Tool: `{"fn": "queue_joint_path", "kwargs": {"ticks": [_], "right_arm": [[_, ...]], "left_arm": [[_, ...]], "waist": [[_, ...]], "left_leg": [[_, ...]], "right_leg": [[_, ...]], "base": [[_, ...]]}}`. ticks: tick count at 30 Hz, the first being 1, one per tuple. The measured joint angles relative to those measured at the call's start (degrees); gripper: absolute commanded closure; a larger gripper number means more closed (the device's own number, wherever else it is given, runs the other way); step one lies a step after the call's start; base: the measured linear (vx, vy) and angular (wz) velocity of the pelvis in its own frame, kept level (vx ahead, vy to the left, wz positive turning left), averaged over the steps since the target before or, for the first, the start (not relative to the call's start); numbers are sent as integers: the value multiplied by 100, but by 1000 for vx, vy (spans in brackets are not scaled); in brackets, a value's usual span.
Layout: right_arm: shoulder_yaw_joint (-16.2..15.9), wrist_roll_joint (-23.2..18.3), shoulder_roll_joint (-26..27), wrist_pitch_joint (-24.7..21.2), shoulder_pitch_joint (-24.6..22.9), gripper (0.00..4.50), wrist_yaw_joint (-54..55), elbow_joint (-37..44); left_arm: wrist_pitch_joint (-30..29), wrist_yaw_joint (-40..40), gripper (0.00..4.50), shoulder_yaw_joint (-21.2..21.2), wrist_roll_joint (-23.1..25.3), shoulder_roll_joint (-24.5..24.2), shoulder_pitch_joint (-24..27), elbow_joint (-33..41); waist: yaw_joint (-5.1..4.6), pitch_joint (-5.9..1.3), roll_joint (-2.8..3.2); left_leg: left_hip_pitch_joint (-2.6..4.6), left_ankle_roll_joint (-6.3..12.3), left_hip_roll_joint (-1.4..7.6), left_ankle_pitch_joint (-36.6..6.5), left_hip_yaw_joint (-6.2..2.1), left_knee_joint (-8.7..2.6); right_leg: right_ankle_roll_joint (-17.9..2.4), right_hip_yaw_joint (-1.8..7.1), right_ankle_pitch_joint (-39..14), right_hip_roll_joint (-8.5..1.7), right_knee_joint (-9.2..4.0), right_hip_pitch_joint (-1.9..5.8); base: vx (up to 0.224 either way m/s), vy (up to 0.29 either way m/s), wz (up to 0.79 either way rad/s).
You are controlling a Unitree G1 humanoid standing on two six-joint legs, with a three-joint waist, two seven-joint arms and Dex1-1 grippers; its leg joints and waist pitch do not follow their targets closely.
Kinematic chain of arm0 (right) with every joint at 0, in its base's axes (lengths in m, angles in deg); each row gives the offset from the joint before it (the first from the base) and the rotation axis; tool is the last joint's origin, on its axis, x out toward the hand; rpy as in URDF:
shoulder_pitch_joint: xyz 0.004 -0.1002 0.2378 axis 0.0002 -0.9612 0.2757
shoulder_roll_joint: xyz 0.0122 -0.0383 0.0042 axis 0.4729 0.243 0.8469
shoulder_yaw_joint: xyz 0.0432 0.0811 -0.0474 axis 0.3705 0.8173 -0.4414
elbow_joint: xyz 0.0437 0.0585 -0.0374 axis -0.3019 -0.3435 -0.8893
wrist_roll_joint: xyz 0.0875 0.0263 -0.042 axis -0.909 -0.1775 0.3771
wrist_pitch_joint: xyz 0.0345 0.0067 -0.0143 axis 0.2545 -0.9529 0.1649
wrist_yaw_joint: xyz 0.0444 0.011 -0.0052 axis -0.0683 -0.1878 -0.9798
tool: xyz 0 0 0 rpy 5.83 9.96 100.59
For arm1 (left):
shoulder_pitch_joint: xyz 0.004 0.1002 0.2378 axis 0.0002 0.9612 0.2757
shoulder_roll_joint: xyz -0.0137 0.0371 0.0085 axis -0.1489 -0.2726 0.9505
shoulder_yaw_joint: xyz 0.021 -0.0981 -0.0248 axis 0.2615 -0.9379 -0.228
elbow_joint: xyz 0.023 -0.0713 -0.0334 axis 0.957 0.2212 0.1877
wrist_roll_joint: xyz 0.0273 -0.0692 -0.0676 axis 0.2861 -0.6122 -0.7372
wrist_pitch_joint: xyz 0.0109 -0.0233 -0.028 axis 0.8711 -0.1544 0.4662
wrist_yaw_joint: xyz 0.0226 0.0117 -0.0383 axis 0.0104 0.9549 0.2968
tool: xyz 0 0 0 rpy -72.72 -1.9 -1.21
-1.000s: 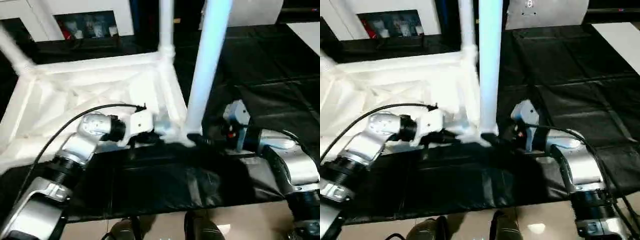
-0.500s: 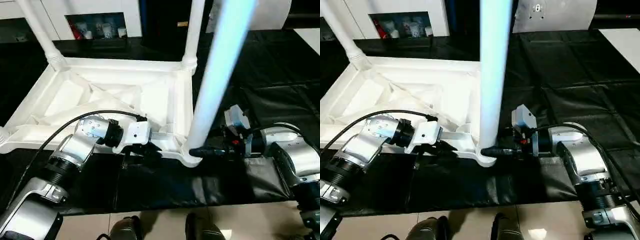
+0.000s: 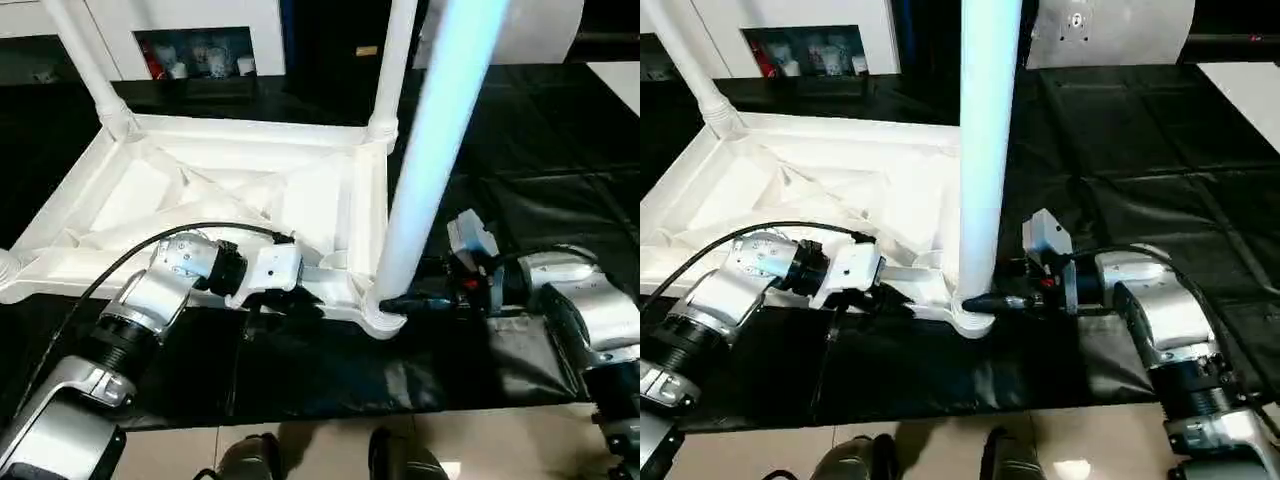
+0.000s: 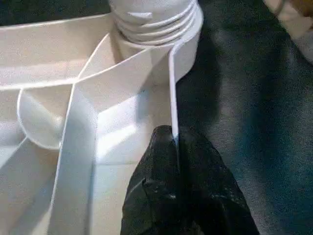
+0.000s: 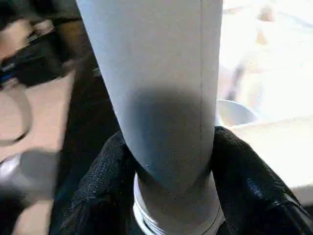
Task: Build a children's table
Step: Rotate leg to tighten
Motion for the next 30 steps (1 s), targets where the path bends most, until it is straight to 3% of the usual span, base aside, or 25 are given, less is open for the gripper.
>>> {"fn": "queue_joint_path", "kwargs": {"ticks": [3, 8, 11, 14, 16, 22, 30], "right_arm": [[157, 196, 427, -317, -1, 256, 1024, 125], [653, 676, 1593, -928, 197, 257, 3349, 160], [797, 1087, 2135, -1077, 428, 257, 4614, 74], [846, 1273, 2262, -1019, 506, 257, 5111, -14], [872, 1279, 2282, -964, 498, 201, 5140, -21], [920, 1141, 2225, -784, 286, 150, 4900, 132], [675, 750, 1116, -58, -106, 72, 3048, 209]], "left_arm": [[-577, 494, 450, -195, 148, 115, -6, 46], [-1680, 1711, 450, -484, 385, 718, -87, 128], [-2217, 2580, 450, -595, 519, 1248, -167, 131], [-2487, 3059, 450, -633, 585, 1604, -205, 131], [-2534, 3079, 450, -629, 586, 1622, -230, 135], [-2522, 2972, 450, -485, 611, 1506, -234, 263], [-1420, 1993, 450, -350, 490, 764, -56, 288]], "waist": [[-89, -3, -5], [-351, -5, -13], [-408, -1, -5], [-413, -1, -5], [-405, -1, -5], [-360, -1, -5], [-292, -2, -5]], "left_leg": [[9, -2, -4, 1, 0, 3], [4, -20, -9, 12, -19, 17], [-4, -20, -11, 12, -38, 14], [-8, -17, -22, 10, -43, 7], [-15, -16, -23, 10, -43, 5], [-20, -15, -24, 9, -42, -11], [-9, -12, -14, 6, -44, -65]], "right_leg": [[5, 3, -3, 0, -8, -1], [13, -18, -8, -4, -50, -12], [13, -40, -8, -2, -108, -7], [13, -36, -8, -2, -139, 3], [13, -34, -8, -2, -147, 2], [10, -29, -6, -1, -149, -5], [-47, -33, 52, 11, -93, -21]], "base": [[0, 0, 0], [0, 0, 0], [0, 0, 0], [0, 0, 0], [0, 0, 0], [0, 0, 0], [7, -3, 1]]}}
